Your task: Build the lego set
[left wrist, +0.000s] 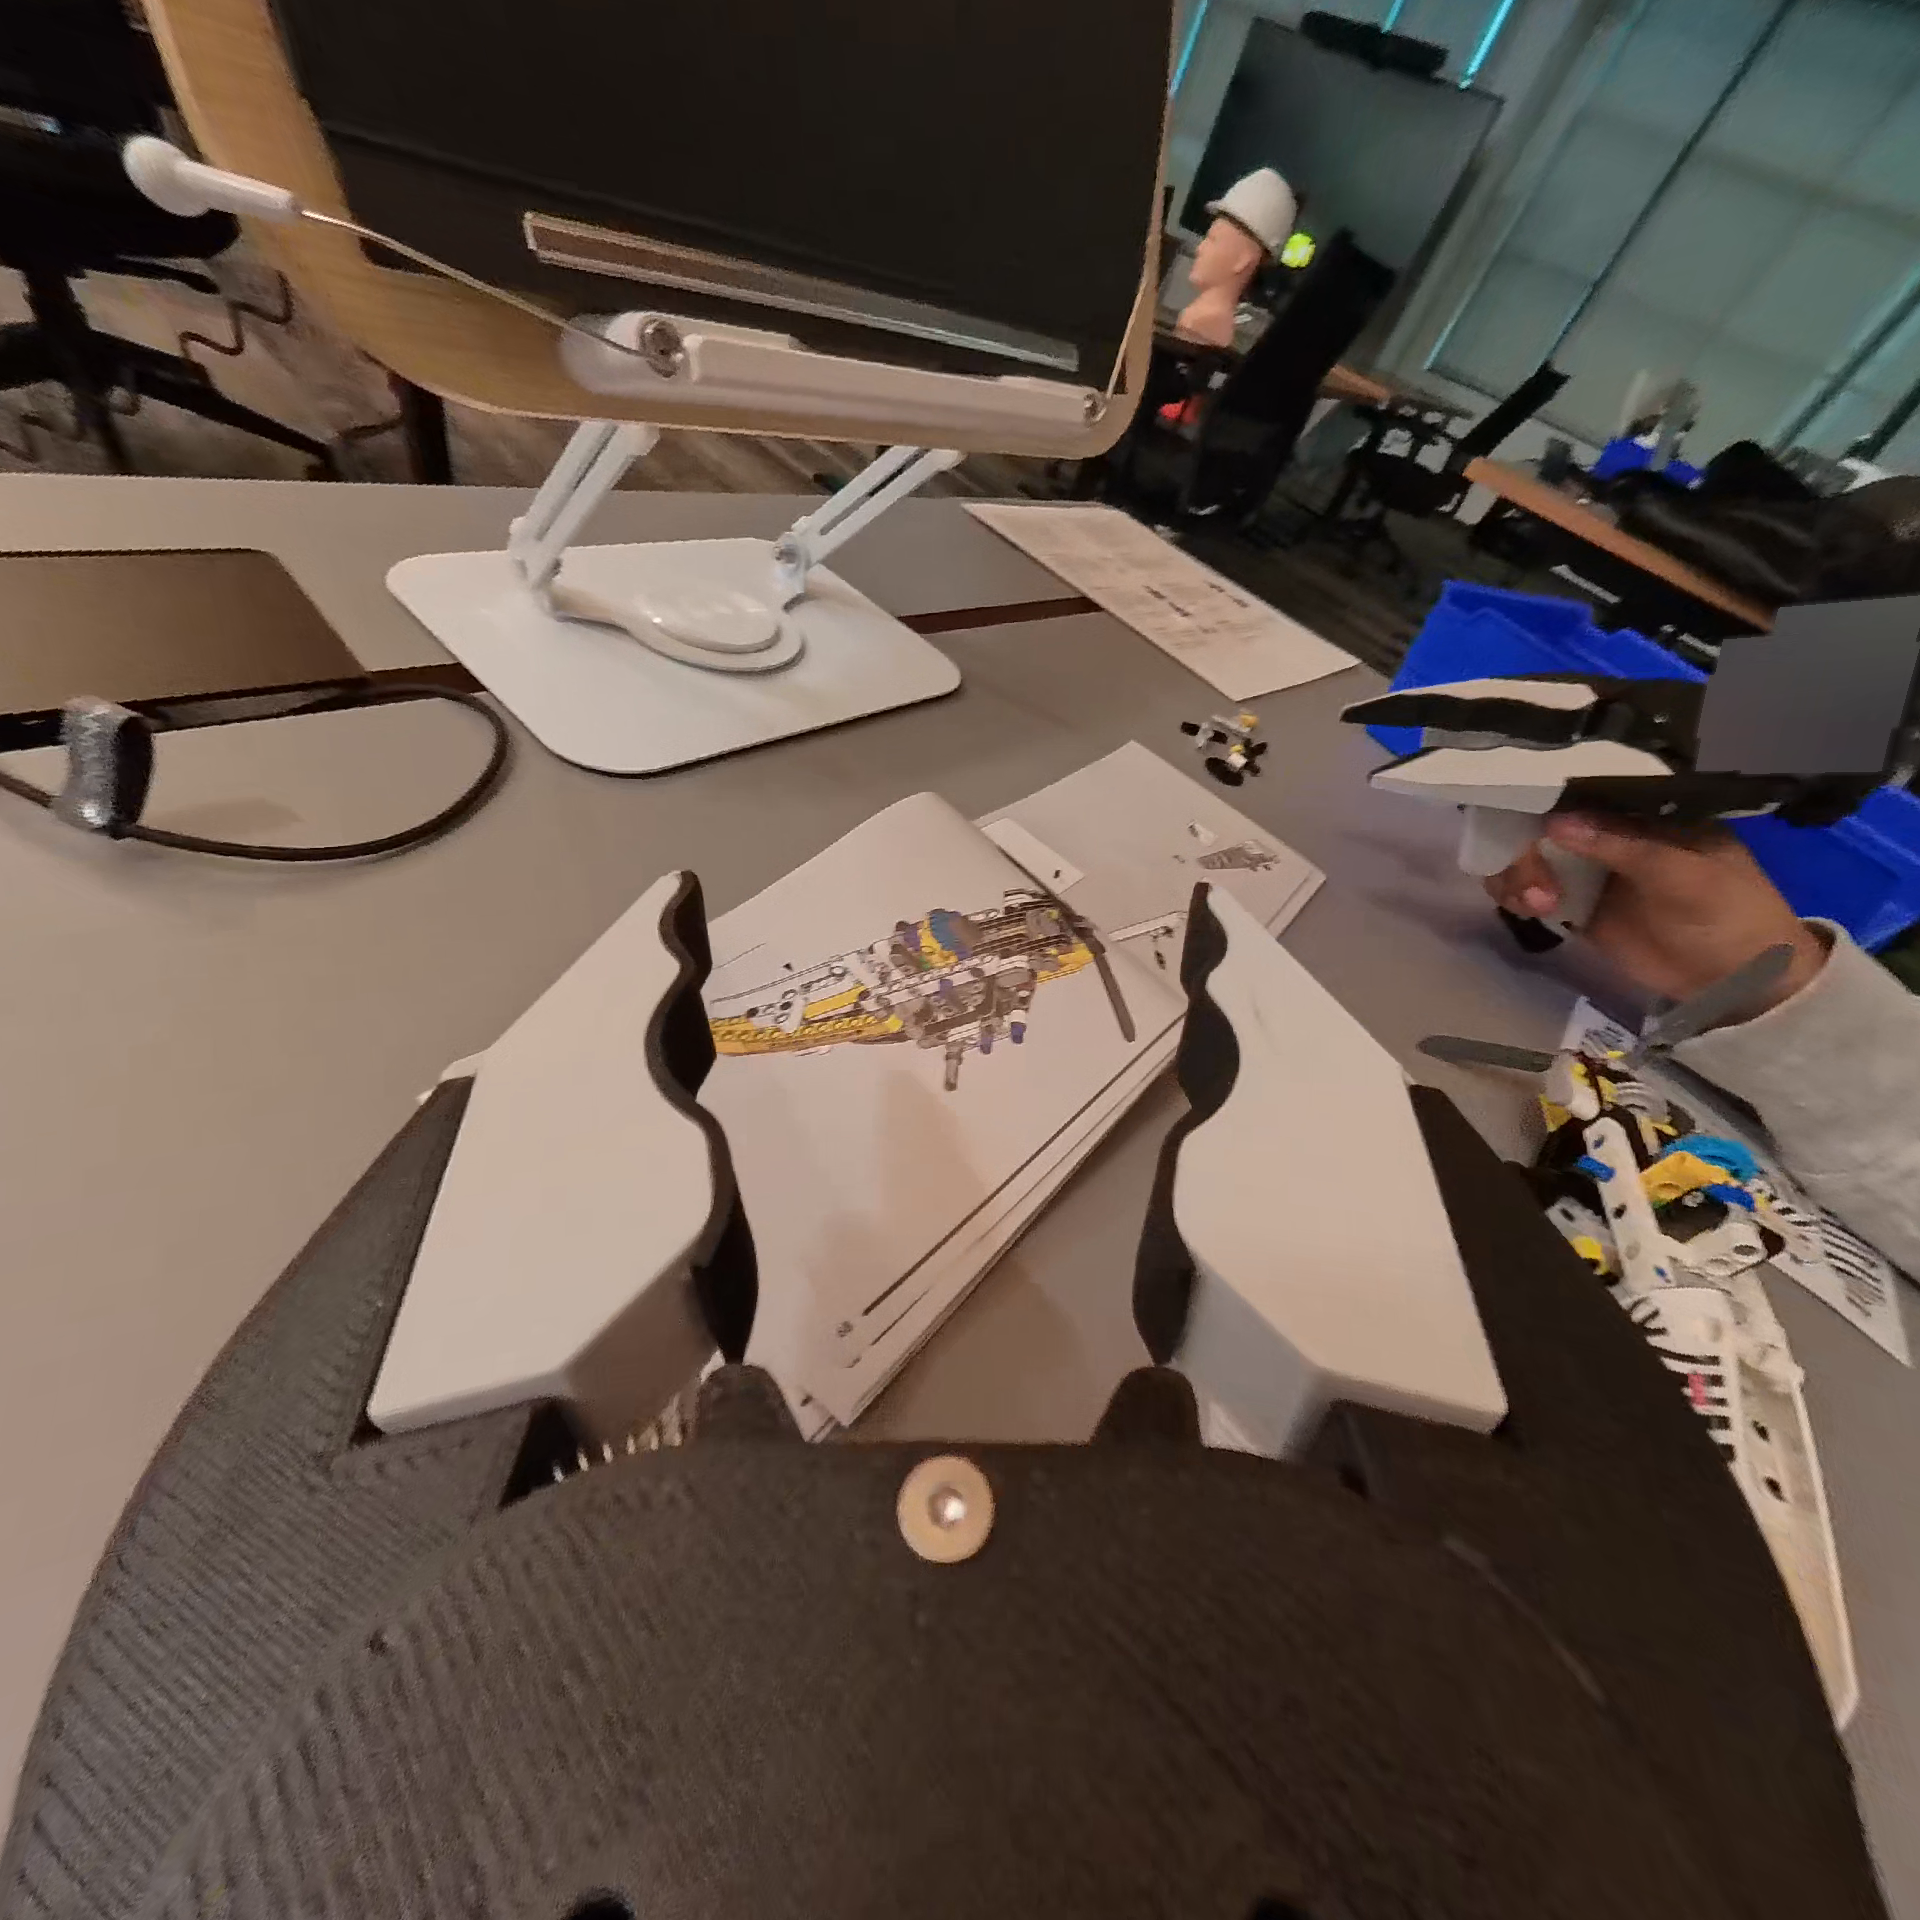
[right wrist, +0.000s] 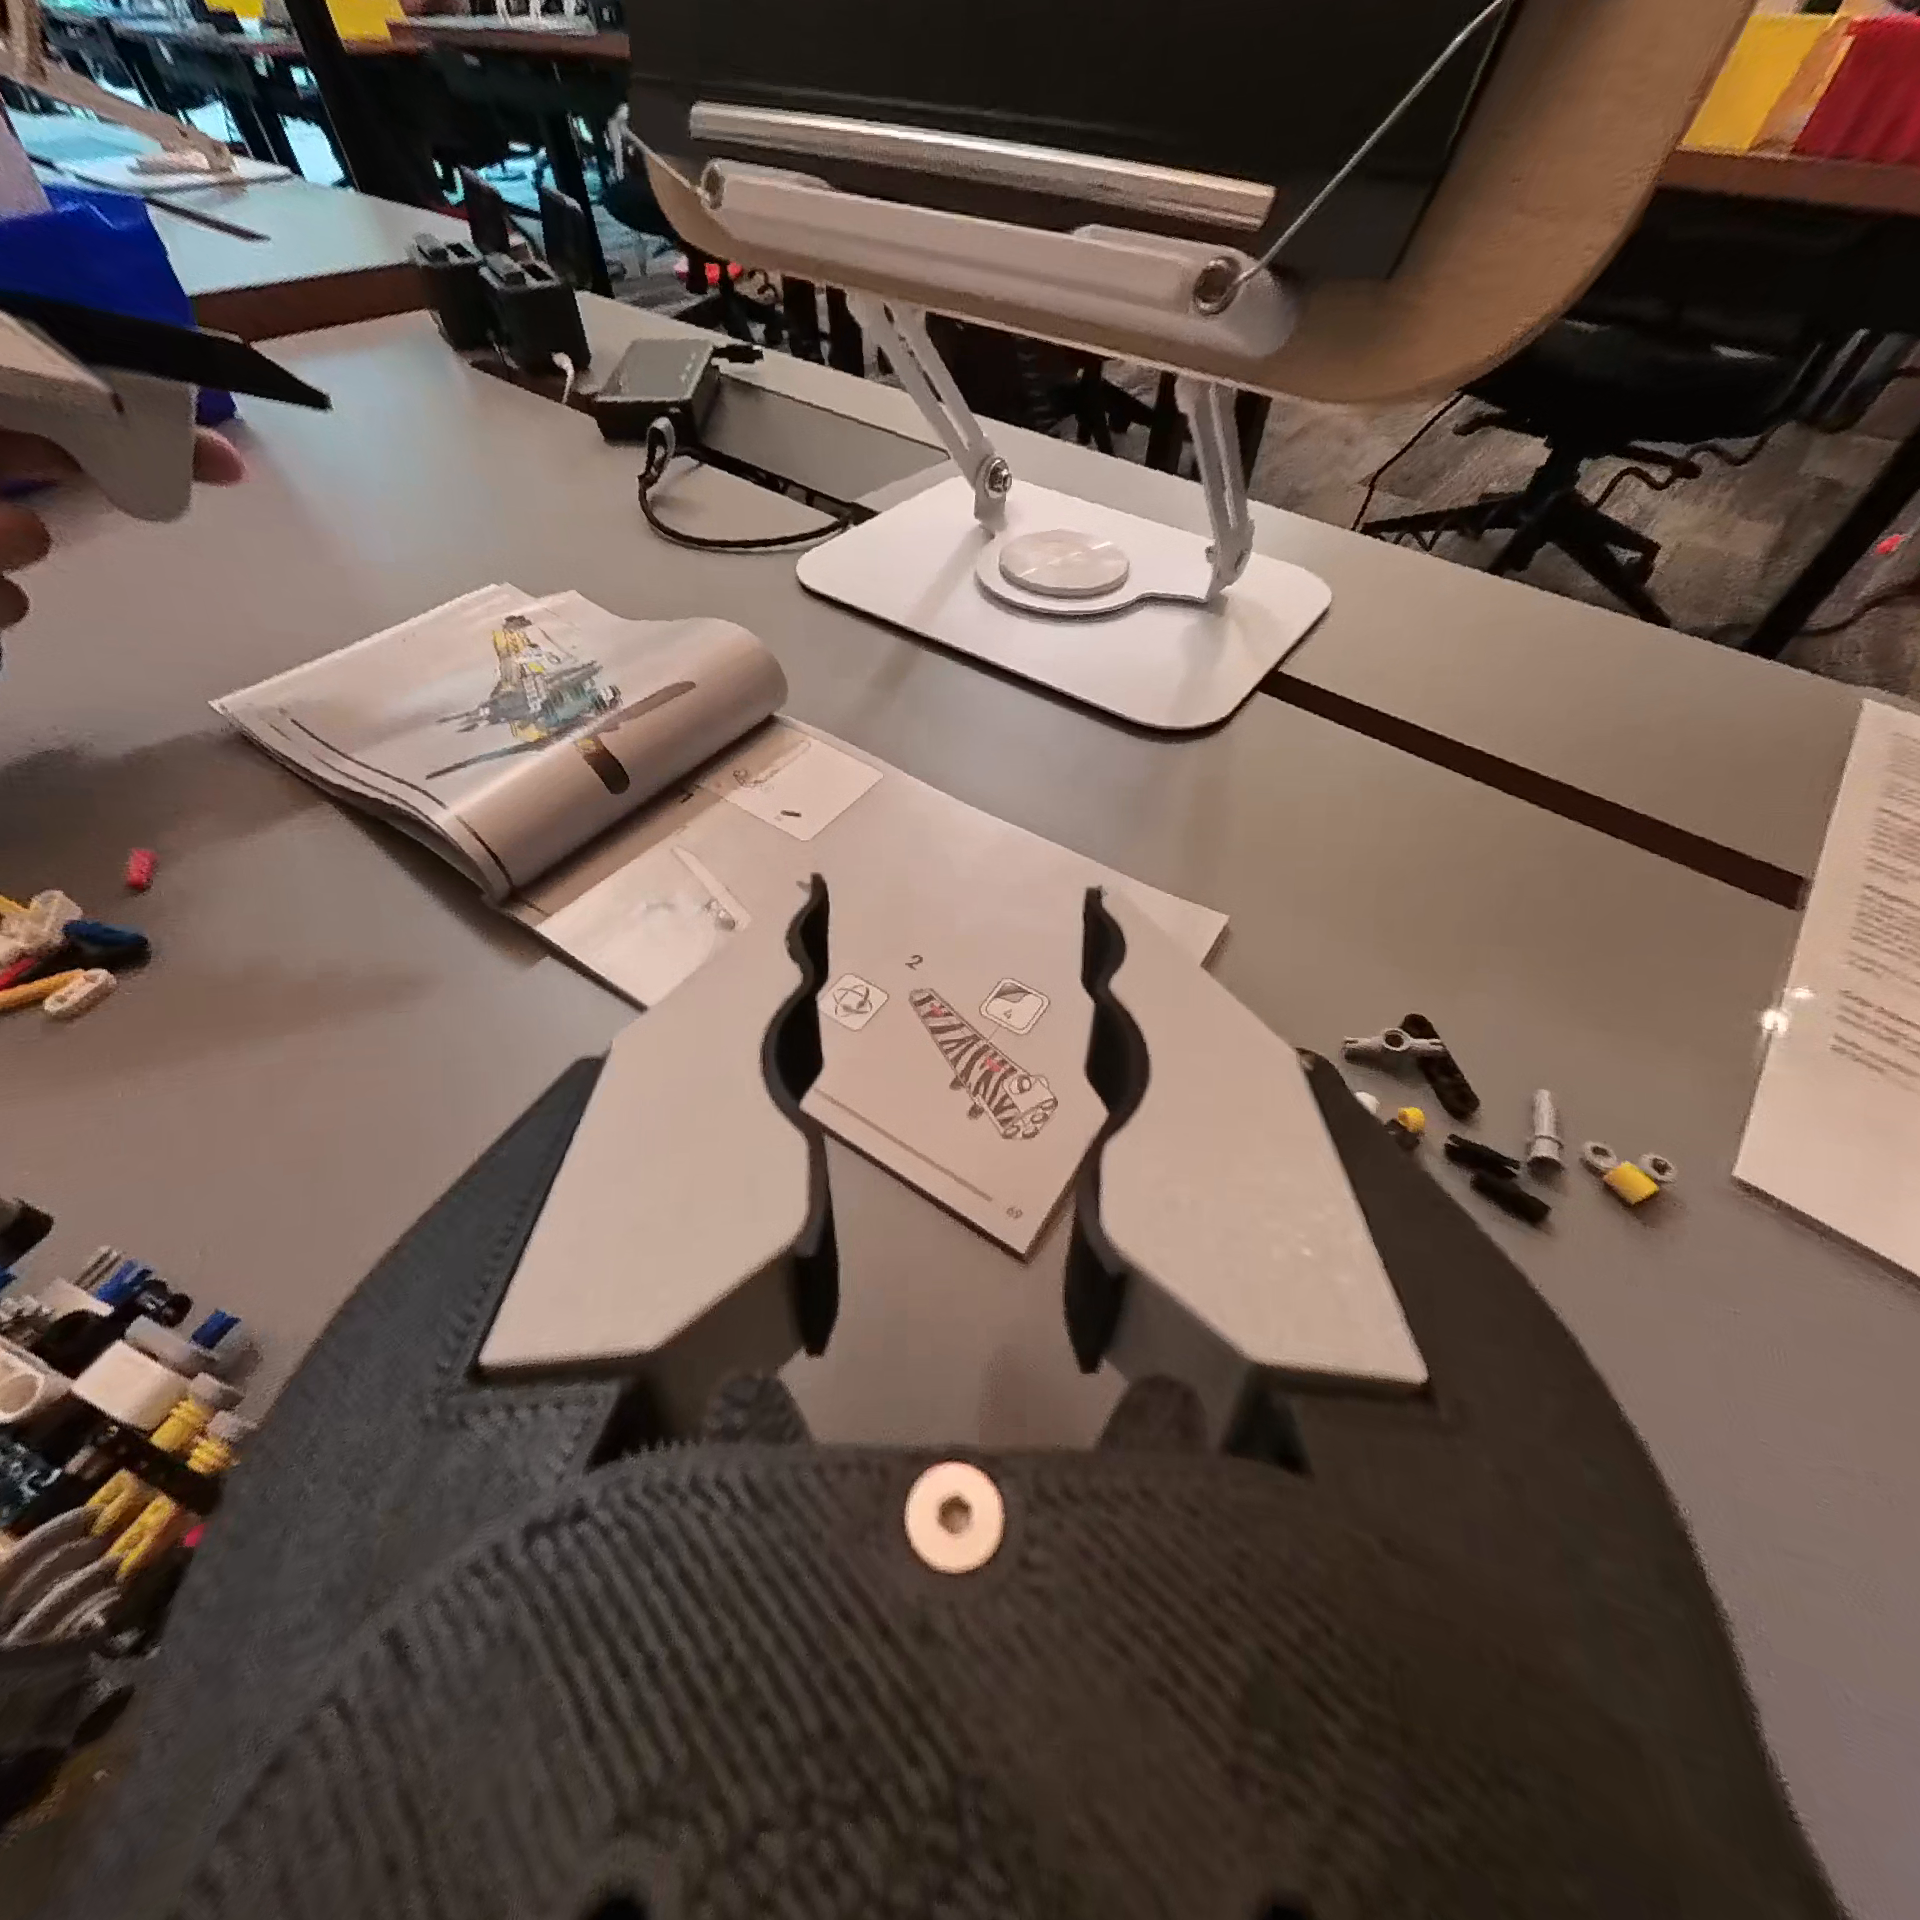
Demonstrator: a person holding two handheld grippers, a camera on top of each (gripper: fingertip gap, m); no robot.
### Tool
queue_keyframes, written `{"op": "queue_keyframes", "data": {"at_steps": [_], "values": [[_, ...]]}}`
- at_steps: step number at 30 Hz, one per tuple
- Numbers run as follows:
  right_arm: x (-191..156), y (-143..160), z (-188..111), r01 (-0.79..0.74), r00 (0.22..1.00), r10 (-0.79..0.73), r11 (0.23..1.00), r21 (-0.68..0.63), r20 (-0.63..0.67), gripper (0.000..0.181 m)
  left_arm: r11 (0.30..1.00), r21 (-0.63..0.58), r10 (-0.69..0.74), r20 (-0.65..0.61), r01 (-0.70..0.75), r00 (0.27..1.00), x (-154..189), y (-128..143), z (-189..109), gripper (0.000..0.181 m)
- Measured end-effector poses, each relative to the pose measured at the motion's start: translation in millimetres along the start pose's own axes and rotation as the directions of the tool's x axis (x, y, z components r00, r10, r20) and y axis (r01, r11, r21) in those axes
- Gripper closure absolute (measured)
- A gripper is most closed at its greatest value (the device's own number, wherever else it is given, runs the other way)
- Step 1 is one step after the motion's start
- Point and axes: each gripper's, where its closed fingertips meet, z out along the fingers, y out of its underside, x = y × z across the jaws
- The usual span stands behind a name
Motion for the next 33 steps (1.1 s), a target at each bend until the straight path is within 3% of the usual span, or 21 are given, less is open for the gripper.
{"op": "queue_keyframes", "data": {"at_steps": [5,12,20,26,33], "values": [[-9.8,2.9,3.8,0.029,0.999,-0.029,0.999,-0.021,0.018,0.133,1.0,0.007,0.02,0.089,-0.021,0.996,-15.8,-0.9,-3.0,0.091],[-13.6,28.6,13.9,0.055,0.998,-0.051,0.986,-0.155,0.03,0.125,0.999,0.025,-0.039,0.085,0.037,0.996,-25.2,-1.4,-6.5,0.101],[-5.9,31.7,11.9,-0.008,1.0,0.011,0.986,-0.164,0.018,0.12,0.999,-0.007,-0.032,0.098,0.033,0.995,-33.8,12.2,-0.9,0.106],[-5.0,41.3,14.8,0.04,0.999,-0.041,0.975,-0.216,0.0,0.116,0.999,-0.033,0.006,0.115,-0.002,0.993,-34.4,18.2,2.4,0.108],[-2.0,22.2,8.8,0.05,0.998,-0.053,0.991,-0.125,-0.021,0.126,0.999,-0.04,-0.004,0.114,0.008,0.993,-34.1,21.8,4.9,0.113]]}}
